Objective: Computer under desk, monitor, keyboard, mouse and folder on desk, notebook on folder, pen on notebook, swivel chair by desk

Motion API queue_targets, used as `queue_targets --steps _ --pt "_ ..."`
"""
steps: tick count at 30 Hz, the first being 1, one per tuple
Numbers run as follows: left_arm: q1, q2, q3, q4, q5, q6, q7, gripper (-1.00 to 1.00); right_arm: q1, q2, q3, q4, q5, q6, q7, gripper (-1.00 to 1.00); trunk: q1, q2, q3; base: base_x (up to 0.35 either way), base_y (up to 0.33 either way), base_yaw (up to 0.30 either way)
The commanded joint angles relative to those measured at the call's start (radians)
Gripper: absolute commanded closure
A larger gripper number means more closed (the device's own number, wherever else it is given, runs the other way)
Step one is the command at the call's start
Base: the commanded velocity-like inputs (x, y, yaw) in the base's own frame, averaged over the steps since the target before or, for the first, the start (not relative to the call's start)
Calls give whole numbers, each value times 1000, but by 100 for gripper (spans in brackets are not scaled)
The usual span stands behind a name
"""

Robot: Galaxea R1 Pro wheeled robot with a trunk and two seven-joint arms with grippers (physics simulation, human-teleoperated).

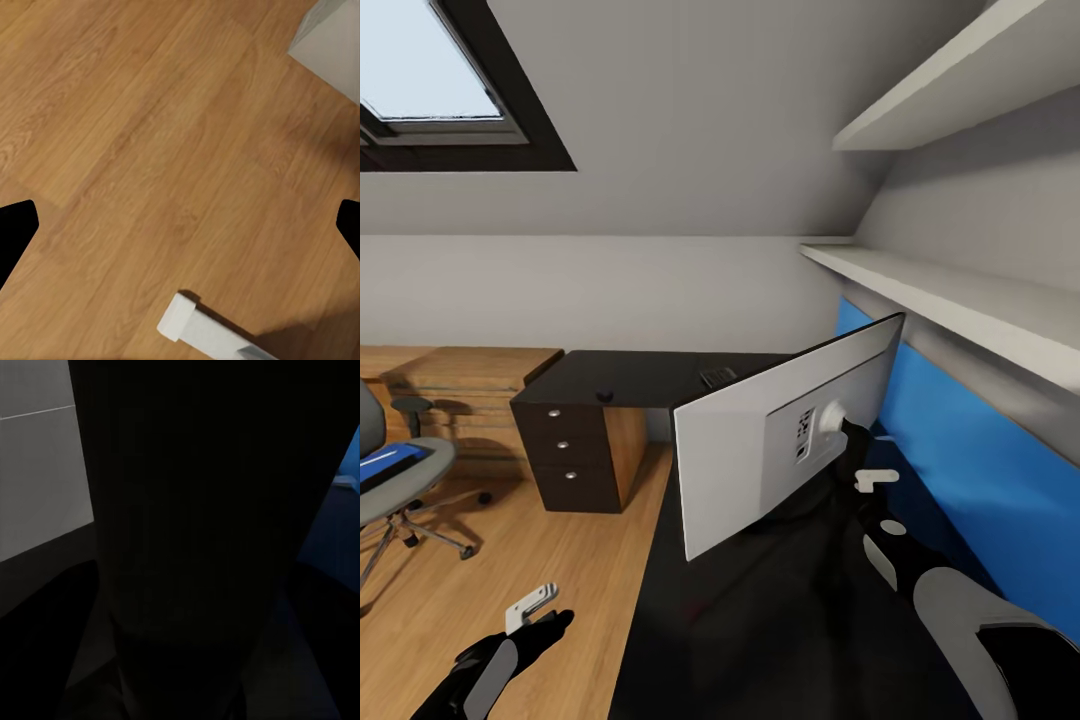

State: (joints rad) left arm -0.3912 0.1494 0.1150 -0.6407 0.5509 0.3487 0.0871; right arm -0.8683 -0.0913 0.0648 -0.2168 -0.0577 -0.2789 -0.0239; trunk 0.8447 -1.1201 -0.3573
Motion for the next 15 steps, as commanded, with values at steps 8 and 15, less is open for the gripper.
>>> queue_targets --steps 8,15 --pt "0 -1 0 -2 11 6 8 -100 -1 -1 4 -1 -4 -3 -2 100 0 -1 -1 7 -76 0" --pt "0 -1 0 -2 11 6 8 -100 -1 -1 4 -1 -4 -3 -2 100 0 -1 -1 0 -4 0"
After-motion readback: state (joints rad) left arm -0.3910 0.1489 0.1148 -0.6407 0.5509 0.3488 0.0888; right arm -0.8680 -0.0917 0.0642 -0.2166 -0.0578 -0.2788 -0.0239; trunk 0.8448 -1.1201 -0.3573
